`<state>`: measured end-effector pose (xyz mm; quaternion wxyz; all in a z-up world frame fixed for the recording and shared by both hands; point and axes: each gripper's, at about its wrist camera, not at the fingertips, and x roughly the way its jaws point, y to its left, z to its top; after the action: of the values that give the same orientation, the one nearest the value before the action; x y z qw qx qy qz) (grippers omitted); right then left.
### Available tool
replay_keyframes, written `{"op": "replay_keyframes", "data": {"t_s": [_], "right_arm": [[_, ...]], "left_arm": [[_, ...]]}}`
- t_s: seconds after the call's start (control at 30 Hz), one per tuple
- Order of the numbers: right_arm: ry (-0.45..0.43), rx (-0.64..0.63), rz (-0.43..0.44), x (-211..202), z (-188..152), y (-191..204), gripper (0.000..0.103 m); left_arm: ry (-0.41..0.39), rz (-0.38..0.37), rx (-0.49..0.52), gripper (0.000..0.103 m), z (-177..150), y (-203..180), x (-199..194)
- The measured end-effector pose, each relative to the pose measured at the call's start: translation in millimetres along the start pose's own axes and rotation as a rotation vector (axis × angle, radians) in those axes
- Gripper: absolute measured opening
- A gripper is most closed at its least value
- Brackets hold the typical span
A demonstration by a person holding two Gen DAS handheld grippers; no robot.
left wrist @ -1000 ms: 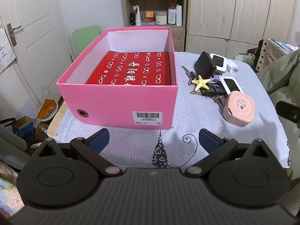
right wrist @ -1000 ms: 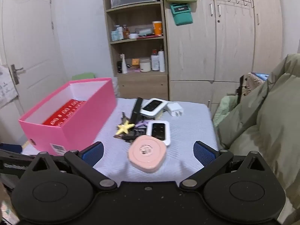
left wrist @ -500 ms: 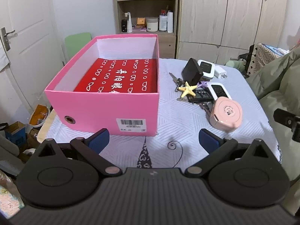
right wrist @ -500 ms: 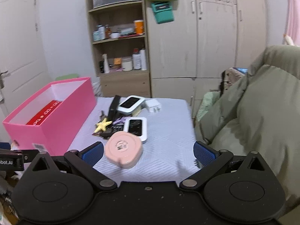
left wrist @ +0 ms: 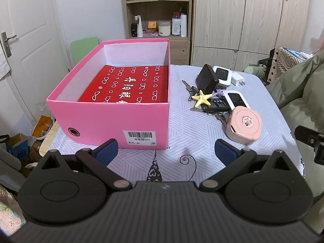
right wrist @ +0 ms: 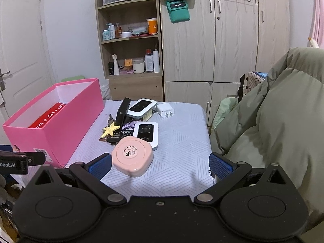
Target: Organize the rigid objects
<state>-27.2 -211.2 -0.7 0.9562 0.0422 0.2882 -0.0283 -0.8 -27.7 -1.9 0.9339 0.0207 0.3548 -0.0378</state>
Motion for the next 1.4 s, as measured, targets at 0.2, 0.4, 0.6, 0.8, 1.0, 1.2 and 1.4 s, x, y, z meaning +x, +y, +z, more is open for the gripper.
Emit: {"op": "replay_keyframes", "data": {"t_s": [0.2,0.4,0.6,0.8,1.0,1.2,1.4], "right_arm": [[0.006,-0.009,0.006,2.7,-1.2,0.7,0.103],[0.009,-0.021,0.003,1.9,-2.6,2.4,0.103],[0.003,-0.024,0.001,0.1,-2.0,2.6,0.103],[0.000,-0.017,0.006,-1.1,-1.0,1.6,0.103],[0.003,-0.023,0.010,0.0,-1.2,3.7,0.103],[0.005,-0.025,0.010,1.4,-0.9,4.2,0.103],[0.004,-0.025,0.009,1.6,-1.3,4.3,0.103]], "left_arm": [[-0.004,0.001,0.004,0.103,0.1,0.8,0.0],[-0.001,0.013,0.005,0.103,-1.8,0.2,1.6],[-0.002,0.012,0.008,0.103,-1.3,-0.5,1.1],[-0.008,0.014,0.013,0.103,-1.2,-0.8,-1.6],[-0.008,0.013,0.009,0.103,-1.4,0.1,-2.7],[-0.009,0.013,0.006,0.103,-1.3,0.3,-1.9],[-0.002,0.015,-0.001,0.103,-2.0,1.5,-0.1]]}}
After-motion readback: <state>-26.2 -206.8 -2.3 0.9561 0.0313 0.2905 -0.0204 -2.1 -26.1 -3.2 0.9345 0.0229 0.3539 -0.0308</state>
